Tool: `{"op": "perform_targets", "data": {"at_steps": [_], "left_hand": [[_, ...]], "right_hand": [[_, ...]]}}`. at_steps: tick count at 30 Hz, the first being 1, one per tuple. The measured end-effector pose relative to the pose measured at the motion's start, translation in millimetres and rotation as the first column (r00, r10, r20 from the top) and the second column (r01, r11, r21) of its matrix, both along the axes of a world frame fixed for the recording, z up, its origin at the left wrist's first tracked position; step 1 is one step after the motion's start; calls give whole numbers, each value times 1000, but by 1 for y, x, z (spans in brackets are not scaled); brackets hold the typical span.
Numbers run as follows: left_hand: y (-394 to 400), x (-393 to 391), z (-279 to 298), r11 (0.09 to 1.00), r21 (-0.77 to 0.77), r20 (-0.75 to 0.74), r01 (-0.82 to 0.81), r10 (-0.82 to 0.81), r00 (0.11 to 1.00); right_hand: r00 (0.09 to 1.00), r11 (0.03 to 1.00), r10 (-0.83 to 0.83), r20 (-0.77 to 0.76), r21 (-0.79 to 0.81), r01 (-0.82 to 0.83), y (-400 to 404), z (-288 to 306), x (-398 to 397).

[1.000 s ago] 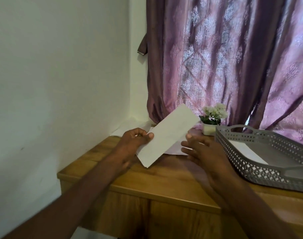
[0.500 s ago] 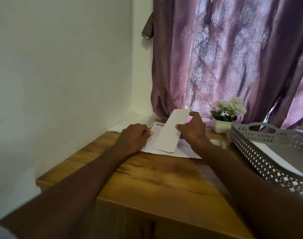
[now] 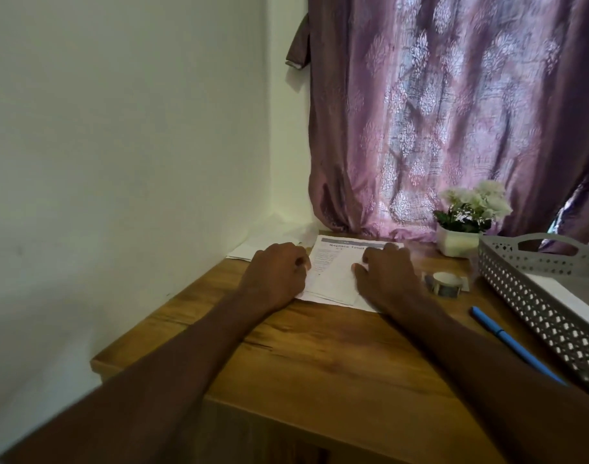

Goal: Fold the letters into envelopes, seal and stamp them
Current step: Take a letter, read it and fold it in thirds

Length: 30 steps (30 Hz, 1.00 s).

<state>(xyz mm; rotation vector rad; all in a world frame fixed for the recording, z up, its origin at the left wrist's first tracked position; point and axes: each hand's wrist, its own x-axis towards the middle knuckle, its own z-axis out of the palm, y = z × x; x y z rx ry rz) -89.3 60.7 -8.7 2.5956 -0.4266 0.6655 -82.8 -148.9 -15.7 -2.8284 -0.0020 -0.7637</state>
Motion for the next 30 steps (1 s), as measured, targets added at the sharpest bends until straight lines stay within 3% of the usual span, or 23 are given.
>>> {"op": "perform_targets", "data": {"at_steps": [4,7,11,17,22,25,30], "left_hand": [[46,2,4,998,1,18,-69,69,997],[89,7,0,993,-13,23,-118,118,993],[88,16,-4,989,32,-59,-146,148,987],[87,22,-5,986,74,-152,-152,162,975],[88,24,-7,990,40,-111,-138,142,984],[88,25,-7,991,40,-99,-125,128,987],[88,24,-6,993,29,-71,-113,114,991]], "right_hand": [[970,999,51,237,0,-52,5,8,-9],[960,987,129,249,65,-149,19,11,-13],[928,954,235,289,116,-278,45,16,-13],[914,916,400,72,-29,-399,103,20,10],[964,948,231,-134,-191,-254,148,18,36],[965,960,228,-132,-133,-245,158,12,42],[950,943,310,-30,135,-304,156,14,40]]}}
